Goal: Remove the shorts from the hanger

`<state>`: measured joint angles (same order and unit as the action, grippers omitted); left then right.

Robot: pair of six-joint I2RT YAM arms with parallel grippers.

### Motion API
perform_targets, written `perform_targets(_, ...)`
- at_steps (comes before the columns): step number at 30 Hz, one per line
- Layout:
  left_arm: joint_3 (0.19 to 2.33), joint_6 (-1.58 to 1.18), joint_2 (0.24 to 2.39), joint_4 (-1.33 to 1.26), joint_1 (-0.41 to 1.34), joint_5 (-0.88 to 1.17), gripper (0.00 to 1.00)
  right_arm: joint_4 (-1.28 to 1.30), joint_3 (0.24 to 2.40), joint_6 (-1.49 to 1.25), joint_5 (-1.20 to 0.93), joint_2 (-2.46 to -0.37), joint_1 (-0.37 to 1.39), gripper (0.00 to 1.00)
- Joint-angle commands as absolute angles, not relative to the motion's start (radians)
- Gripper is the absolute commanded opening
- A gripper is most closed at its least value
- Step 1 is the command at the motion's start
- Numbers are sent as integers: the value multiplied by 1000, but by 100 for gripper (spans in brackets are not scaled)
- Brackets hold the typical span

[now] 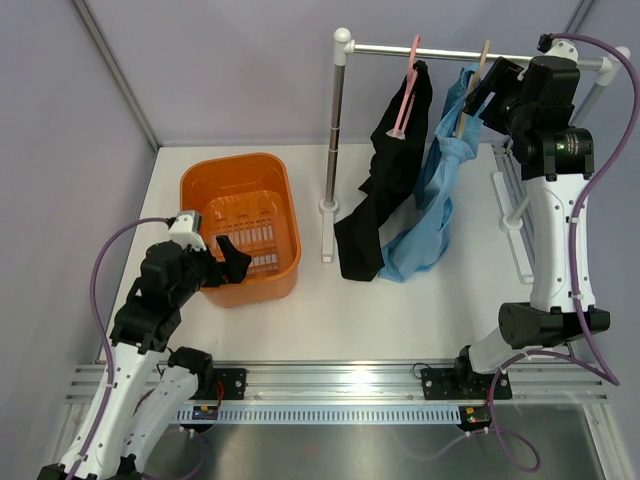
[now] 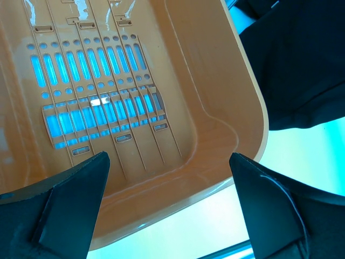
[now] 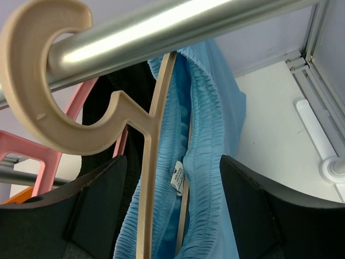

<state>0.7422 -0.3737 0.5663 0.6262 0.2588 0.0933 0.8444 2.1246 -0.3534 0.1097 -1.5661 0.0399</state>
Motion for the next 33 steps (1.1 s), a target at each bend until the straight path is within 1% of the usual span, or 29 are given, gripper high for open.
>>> perform_targets(1,747,-376,552,569,255,109,99,835,2154,-325,81,-1555,38,77)
perform_targets(7,746,-376,555,569,255,112,99,810,2143,-299,153,-1578,66,73)
perform_targets(9,746,-374,555,569,255,112,99,805,2144,-278,185,-1583,100,73)
perform_targets(14,746,-373,557,568,255,112,99,816,2180,-232,324,-1620,173,73)
perform_targets(22,746,-373,560,568,255,115,99,773,2197,-183,520,-1661,232,72)
perform_targets(33,744,-373,561,568,256,120,99,675,2192,-129,577,-1701,245,64)
